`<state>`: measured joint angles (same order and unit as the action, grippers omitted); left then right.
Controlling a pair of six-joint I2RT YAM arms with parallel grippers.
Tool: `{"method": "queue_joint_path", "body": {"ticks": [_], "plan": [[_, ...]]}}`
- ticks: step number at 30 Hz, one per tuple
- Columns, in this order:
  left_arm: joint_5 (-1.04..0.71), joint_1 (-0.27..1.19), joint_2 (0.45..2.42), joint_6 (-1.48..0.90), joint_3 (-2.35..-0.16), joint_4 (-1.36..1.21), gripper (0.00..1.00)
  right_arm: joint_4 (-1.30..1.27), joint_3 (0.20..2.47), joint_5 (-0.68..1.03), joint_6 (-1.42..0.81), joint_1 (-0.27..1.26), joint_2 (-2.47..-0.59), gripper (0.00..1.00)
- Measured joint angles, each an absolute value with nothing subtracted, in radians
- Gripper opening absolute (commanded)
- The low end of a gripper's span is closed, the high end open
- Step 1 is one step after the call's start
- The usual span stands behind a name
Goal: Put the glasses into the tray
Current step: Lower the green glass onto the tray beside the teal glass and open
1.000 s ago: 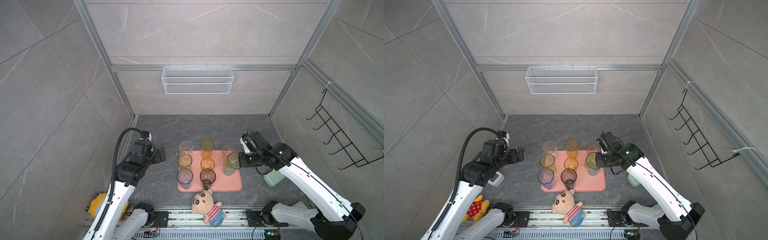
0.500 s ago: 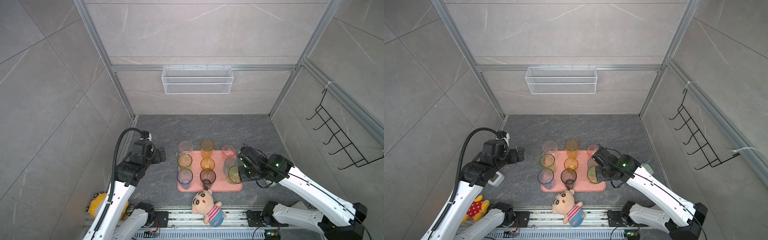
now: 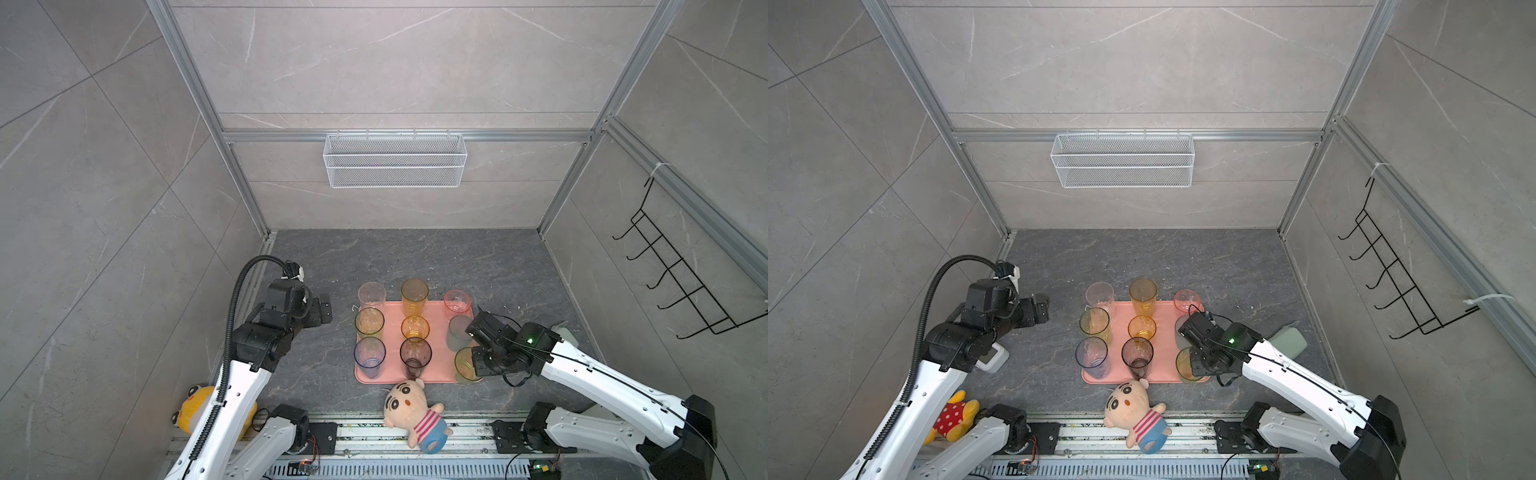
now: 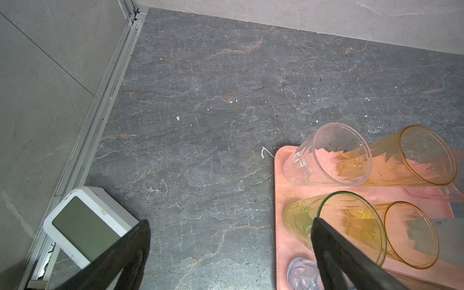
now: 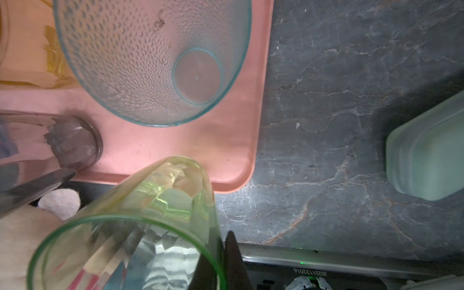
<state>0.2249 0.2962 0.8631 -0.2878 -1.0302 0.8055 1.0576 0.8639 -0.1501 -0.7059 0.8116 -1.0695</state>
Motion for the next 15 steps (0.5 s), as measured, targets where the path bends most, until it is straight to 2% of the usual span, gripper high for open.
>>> {"method": "queue_joint_path", "body": {"ticks": [15], "plan": [[0.225, 0.297, 0.866, -0.288, -1.030, 0.805, 1.00, 0.980, 0.813, -0.177, -0.727, 0.812, -1.113, 0.00]]}}
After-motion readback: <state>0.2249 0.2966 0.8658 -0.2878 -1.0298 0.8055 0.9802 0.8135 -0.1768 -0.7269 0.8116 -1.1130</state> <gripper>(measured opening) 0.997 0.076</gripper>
